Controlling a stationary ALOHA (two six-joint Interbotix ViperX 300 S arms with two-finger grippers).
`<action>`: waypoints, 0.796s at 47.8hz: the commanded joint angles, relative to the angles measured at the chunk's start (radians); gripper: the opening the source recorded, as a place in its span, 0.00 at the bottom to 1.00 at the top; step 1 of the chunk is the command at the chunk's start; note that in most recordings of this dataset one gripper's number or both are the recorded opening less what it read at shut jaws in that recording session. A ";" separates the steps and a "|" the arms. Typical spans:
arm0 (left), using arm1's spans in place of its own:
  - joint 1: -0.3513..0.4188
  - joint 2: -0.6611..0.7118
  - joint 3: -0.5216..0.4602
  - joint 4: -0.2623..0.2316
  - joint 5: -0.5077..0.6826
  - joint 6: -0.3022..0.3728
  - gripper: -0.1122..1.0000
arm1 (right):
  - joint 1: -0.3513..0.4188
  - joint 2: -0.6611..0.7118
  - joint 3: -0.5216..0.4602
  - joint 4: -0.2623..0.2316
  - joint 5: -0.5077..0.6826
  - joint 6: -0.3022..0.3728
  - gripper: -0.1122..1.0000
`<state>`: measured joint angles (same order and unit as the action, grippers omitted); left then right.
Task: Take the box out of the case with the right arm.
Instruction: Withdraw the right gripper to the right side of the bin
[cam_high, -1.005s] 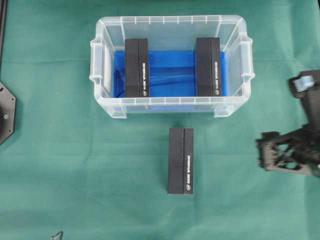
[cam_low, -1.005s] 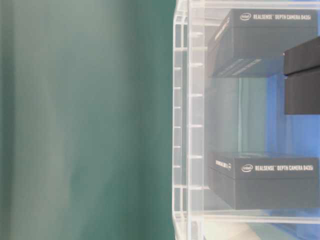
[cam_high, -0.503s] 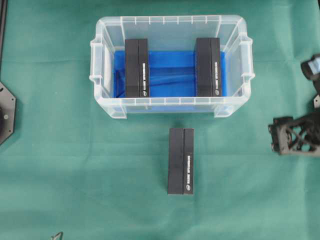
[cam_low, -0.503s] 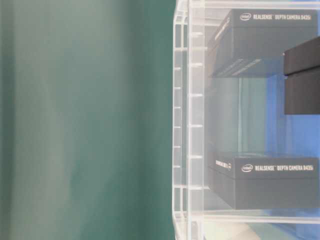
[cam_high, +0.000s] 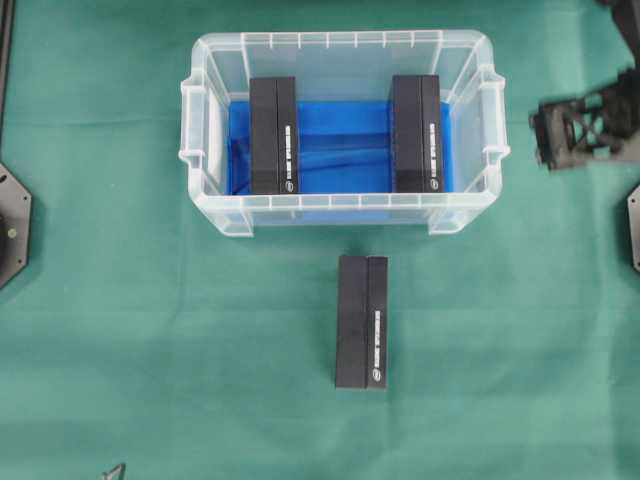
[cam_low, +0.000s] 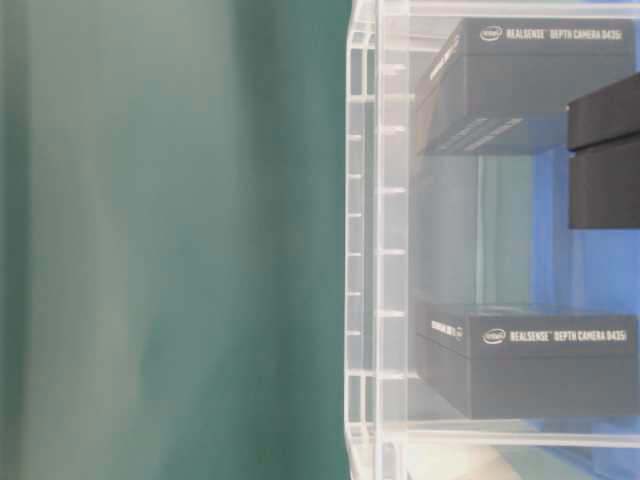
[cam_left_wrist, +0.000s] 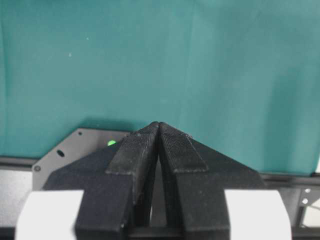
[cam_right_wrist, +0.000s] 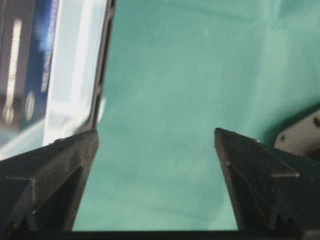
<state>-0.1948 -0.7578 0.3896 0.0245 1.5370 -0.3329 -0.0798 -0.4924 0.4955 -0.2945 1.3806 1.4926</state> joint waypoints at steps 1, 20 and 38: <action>0.005 0.003 -0.011 0.003 -0.003 0.000 0.10 | -0.049 -0.005 -0.011 0.009 -0.026 -0.038 0.93; 0.005 0.005 -0.011 0.003 -0.003 0.000 0.10 | -0.069 -0.003 -0.006 0.023 -0.037 -0.049 0.93; 0.005 0.005 -0.011 0.002 -0.003 0.002 0.10 | -0.069 -0.002 -0.006 0.031 -0.034 -0.046 0.93</action>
<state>-0.1948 -0.7563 0.3896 0.0230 1.5370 -0.3329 -0.1473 -0.4893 0.4985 -0.2654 1.3484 1.4450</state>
